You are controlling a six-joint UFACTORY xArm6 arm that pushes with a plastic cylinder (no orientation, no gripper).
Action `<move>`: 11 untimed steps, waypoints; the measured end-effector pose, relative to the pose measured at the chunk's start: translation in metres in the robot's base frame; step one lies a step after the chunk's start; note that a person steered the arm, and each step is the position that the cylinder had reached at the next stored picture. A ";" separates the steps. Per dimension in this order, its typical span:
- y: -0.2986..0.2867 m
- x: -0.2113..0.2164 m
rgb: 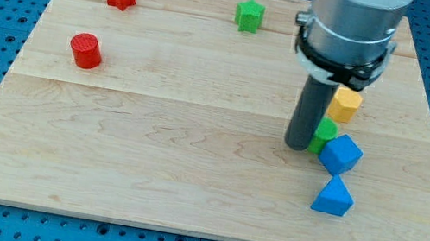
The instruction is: Slide the red circle diagonally to the bottom left of the green star
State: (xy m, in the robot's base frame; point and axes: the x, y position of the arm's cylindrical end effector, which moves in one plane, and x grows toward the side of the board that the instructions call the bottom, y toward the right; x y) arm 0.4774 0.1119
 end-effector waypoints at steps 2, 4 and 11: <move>0.004 -0.013; -0.155 0.018; -0.300 -0.129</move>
